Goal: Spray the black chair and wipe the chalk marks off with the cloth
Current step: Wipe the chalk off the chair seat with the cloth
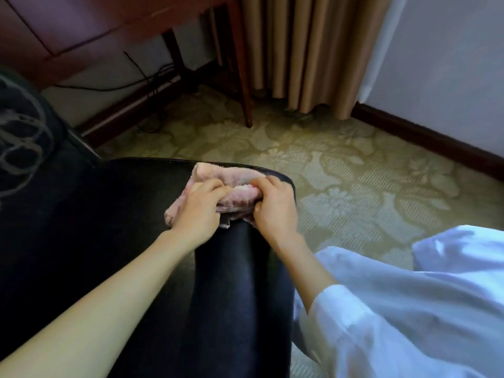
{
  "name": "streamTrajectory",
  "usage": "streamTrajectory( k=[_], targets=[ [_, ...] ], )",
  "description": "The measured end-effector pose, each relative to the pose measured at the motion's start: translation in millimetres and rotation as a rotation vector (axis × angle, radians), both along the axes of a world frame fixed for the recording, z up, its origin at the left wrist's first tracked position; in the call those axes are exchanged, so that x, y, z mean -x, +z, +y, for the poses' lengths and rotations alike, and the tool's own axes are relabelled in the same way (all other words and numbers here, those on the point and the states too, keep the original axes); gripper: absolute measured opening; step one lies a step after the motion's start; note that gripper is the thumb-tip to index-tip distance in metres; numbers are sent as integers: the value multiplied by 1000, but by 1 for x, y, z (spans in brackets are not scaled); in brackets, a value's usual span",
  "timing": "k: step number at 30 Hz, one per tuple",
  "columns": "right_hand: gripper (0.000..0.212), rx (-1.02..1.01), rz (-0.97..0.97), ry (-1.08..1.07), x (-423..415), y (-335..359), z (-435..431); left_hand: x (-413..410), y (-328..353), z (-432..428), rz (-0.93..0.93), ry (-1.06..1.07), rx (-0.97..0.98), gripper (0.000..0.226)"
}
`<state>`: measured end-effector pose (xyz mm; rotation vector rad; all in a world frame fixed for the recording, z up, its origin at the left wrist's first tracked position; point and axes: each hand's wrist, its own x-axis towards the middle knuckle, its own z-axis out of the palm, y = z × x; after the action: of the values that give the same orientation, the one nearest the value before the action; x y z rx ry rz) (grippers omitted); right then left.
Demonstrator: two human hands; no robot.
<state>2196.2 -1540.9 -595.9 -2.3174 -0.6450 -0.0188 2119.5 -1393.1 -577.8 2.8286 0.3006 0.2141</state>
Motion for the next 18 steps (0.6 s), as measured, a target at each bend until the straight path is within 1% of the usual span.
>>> streamTrajectory(
  k=[1, 3, 5, 7, 9, 11, 14, 18],
  targets=[
    [59, -17, 29, -19, 18, -2, -16, 13, 0, -15, 3, -21, 1, 52],
    [55, -69, 70, -55, 57, -7, -48, 44, 1, -45, 22, -64, 11, 52],
    [49, -90, 103, -99, 95, -11, -74, 77, 6, -70, 78, -115, 23, 53],
    [50, -102, 182, -129, 132, -11, -93, 108, 14, -87, 144, -171, 18, 53],
    [50, -129, 275, -134, 166, -7, -107, 138, 21, -97, 180, -210, 1, 54],
    [49, -138, 312, -113, 196, -3, -119, 167, 25, -105, 204, -214, -18, 53],
    [52, -104, 348, -63, 218, 2, -132, 201, 26, -120, 185, -182, -18, 53],
    [50, -85, 378, 1, 222, 7, -139, 221, 28, -130, 155, -152, -24, 54]
  ],
)
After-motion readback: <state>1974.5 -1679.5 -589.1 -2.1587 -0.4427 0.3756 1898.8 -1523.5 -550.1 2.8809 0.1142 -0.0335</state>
